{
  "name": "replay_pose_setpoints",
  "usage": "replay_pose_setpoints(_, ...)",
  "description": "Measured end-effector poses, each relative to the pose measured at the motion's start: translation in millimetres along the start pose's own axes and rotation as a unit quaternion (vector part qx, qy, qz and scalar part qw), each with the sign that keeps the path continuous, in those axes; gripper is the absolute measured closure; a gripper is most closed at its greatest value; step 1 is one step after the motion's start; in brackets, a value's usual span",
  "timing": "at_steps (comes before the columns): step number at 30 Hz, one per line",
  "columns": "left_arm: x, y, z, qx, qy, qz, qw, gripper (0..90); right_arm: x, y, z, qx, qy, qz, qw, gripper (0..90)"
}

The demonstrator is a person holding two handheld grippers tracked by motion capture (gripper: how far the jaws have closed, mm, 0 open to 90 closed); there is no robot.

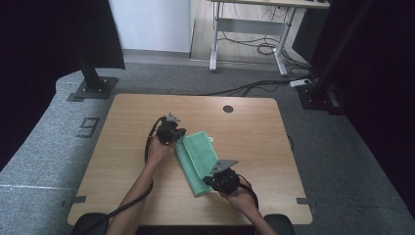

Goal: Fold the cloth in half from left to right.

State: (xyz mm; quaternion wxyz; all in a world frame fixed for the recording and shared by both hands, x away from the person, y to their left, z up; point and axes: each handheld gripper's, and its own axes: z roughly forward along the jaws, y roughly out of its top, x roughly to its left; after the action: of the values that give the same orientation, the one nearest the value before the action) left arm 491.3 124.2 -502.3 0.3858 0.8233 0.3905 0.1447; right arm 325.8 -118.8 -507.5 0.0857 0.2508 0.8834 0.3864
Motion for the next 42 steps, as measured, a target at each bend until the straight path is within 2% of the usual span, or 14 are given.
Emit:
replay_pose_setpoints(8,-10.6,12.8,15.9,0.001,-0.002,0.016,0.9999,88.7,-10.2,-7.4,-9.3,-0.005,-0.007,0.016,0.9998,87.2)
replay_pose_setpoints(18,-19.1,24.1,30.3,0.002,-0.002,0.022,0.9998,88.6,-19.1,-13.0,-14.7,0.001,-0.02,0.026,0.9994,87.2)
replay_pose_setpoints(21,-20.5,24.6,34.8,0.005,0.0,0.023,0.9997,88.6,-21.3,-14.4,-14.5,0.006,-0.023,0.027,0.9994,87.1)
replay_pose_setpoints(30,-18.6,19.5,47.2,0.011,0.007,0.009,0.9999,88.4,-29.8,-20.5,-9.1,0.019,-0.034,0.031,0.9988,87.0)
replay_pose_setpoints(36,-18.1,17.8,53.3,0.022,0.011,0.012,0.9996,87.4,-33.6,-23.4,-6.7,0.024,-0.036,0.036,0.9984,86.9)
replay_pose_setpoints(39,-17.8,17.5,54.0,0.022,0.013,0.008,0.9996,82.4,-35.0,-24.6,-4.8,0.026,-0.033,0.037,0.9984,86.8)
replay_pose_setpoints(42,-15.8,18.3,50.2,0.014,0.018,0.0,0.9997,68.5,-35.7,-24.7,-5.0,0.026,-0.03,0.037,0.9986,86.2)
